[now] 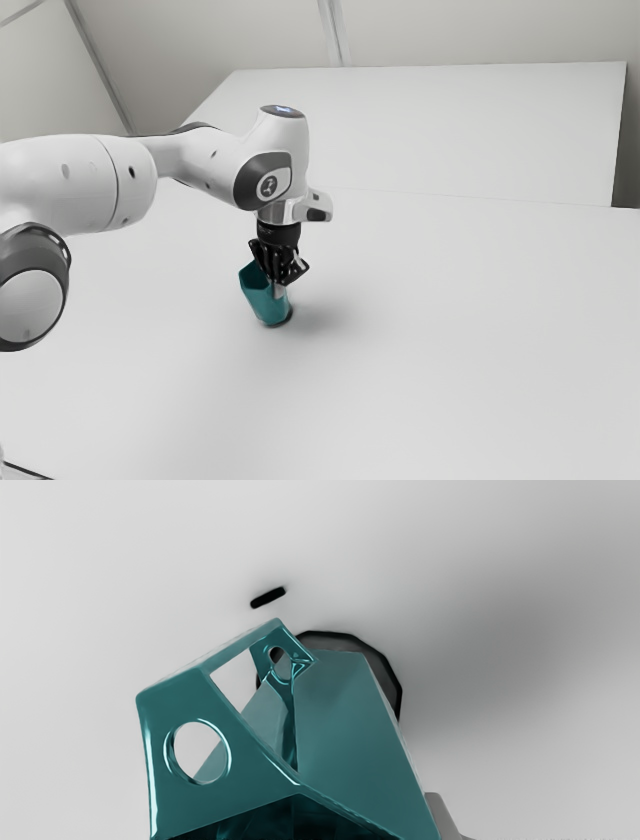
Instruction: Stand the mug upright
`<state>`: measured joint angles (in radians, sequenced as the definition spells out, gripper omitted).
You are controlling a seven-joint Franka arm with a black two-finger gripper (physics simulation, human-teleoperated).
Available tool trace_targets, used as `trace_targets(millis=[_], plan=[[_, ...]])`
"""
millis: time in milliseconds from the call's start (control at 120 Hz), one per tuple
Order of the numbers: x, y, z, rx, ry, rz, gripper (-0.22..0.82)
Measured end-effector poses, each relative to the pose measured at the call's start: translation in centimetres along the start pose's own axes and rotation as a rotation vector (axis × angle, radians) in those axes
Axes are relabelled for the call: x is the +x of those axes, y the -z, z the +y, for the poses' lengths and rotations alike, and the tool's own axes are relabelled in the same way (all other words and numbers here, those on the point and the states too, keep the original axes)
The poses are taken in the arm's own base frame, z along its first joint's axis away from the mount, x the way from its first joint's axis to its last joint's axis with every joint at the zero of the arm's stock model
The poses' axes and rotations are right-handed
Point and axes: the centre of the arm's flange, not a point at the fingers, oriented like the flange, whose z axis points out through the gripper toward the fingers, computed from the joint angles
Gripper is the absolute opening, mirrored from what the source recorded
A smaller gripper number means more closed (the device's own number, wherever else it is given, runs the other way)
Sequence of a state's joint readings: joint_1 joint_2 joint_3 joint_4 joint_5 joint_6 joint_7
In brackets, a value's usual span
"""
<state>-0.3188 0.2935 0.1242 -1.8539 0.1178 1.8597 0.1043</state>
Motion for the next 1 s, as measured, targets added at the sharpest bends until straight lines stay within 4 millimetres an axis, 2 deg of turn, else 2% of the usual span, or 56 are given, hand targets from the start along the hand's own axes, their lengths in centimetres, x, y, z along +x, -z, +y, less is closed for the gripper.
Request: trace_targets(millis=[67,258,425,608,708,858,1000], plan=[[0.0,-0.1,-0.1,0.0,-0.003,-0.002,-0.16],[-0.3,-0.4,-0.9,-0.019,0.005,-0.005,0.25],[-0.5,0.7,-0.6,-0.021,-0.005,0.017,0.44],[-1.8,5.2,-1.4,-0.032,0.01,0.12,0.54],[-2.4,7.6,-3.6,-0.032,0.048,0.175,0.56],[-3.2,11.7,-5.1,-0.006,0.068,0.257,0.58],[-4.7,13.9,-7.4,0.005,0.104,0.284,0.59]])
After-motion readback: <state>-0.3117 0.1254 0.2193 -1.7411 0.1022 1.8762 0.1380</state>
